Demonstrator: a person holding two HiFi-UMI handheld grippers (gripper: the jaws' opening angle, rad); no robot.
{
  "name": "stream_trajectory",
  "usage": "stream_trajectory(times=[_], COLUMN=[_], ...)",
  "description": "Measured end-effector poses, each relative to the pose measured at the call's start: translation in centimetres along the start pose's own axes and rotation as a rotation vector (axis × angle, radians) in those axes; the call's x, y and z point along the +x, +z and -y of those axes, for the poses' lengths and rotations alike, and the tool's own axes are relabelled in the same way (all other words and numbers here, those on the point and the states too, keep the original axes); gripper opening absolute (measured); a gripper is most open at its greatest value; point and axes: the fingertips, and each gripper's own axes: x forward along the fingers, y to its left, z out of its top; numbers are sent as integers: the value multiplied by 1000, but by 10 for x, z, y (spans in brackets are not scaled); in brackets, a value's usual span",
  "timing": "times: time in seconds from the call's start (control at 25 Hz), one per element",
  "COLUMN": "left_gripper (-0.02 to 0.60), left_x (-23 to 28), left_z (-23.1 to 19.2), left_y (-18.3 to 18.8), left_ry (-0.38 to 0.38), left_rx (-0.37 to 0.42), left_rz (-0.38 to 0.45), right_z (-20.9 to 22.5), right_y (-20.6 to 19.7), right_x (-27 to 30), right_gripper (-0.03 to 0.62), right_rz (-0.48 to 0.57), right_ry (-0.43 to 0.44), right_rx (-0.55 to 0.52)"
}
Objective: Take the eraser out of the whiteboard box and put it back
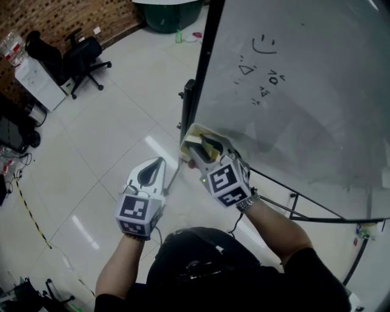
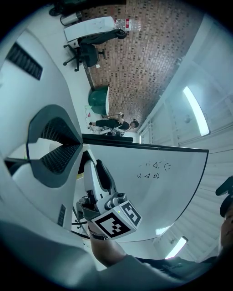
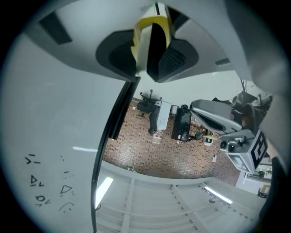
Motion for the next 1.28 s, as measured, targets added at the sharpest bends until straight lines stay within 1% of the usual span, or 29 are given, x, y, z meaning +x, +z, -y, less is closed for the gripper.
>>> stream_trajectory(times=[0.36,0.72,1.08,1.28], left_gripper=[0,0,0,0], left_x=[-13,-25,-44,-53], left_z=[10,23,47,72], left_y=[11,18,19,17], left_ry=[-6,-21,5,25], left_rx=[32,62,66,70], left_rz=[23,43,57,59], right_z=[8,11,4,2], right_y=[26,42,46,42], right_x=[-30,-62,-97,-123], right_gripper=[178,176,175,175], right_rz=[91,149,198,227], right_ry=[-71,-121,-111,-92], right_rx=[13,28,42,48])
